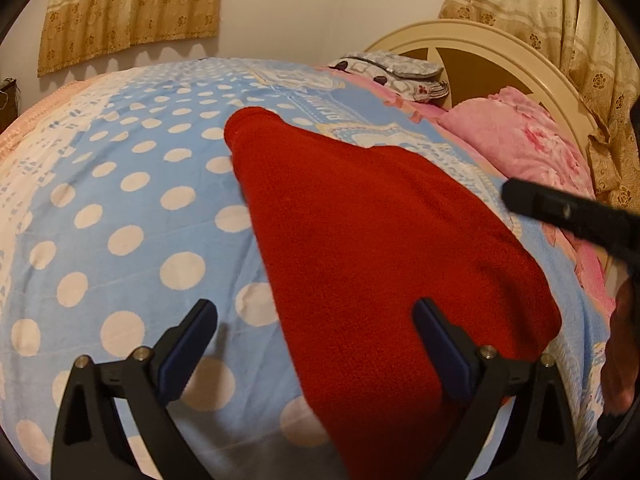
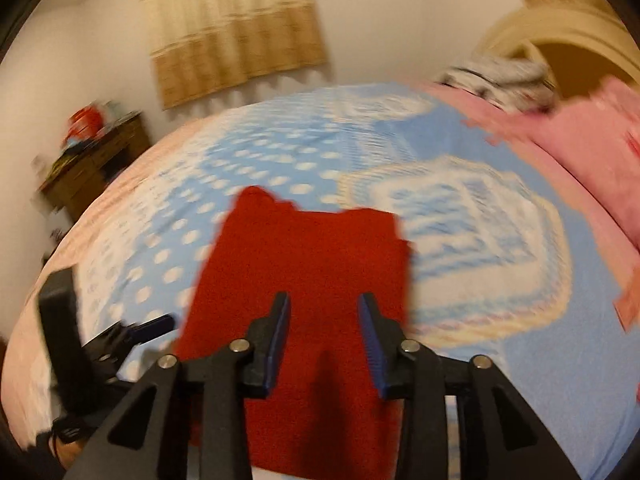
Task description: Fold small clothes
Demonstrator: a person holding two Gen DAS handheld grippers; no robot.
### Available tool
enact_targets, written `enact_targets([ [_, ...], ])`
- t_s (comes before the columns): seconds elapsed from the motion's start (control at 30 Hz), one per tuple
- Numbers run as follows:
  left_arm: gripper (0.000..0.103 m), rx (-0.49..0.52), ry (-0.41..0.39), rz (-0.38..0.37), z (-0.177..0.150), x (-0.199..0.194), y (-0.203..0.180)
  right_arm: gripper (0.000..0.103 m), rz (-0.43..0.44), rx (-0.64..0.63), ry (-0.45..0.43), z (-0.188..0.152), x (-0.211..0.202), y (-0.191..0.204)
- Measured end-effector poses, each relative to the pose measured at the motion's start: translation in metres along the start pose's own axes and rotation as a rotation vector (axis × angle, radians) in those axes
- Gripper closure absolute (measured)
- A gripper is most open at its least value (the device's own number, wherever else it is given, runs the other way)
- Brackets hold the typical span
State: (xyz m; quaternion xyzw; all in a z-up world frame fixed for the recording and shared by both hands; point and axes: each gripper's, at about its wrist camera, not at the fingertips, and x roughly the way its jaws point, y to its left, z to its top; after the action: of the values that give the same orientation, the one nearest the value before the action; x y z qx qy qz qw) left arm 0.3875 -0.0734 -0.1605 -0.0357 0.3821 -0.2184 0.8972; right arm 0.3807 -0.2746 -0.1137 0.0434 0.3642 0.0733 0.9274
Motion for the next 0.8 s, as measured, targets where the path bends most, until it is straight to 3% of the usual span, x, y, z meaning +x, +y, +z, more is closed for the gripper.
enact_targets([
  [0.13, 0.002, -0.007, -0.001, -0.006, 0.0, 0.0, 0.001, 0.059, 0.028, -0.092, 0.054, -0.006, 0.019, 0.023],
  [0.27, 0.001, -0.01, 0.003, -0.032, 0.0, -0.001, 0.002, 0.059, 0.015, -0.041, 0.138, -0.022, 0.041, 0.005],
  [0.4, 0.0, 0.009, 0.003, -0.079, -0.002, -0.004, -0.001, 0.06, 0.066, -0.02, 0.12, -0.031, 0.04, -0.008],
  [0.57, 0.0, 0.038, 0.022, -0.057, -0.002, 0.0, -0.007, 0.06, 0.047, -0.053, 0.124, -0.031, 0.043, -0.005],
  [0.7, 0.0, 0.051, 0.031, -0.053, -0.002, 0.002, -0.01, 0.059, 0.038, -0.054, 0.1, -0.018, 0.036, 0.003],
  [0.8, 0.0, 0.058, 0.028, -0.048, -0.003, 0.001, -0.011, 0.059, 0.096, -0.031, 0.066, 0.001, 0.035, 0.007],
])
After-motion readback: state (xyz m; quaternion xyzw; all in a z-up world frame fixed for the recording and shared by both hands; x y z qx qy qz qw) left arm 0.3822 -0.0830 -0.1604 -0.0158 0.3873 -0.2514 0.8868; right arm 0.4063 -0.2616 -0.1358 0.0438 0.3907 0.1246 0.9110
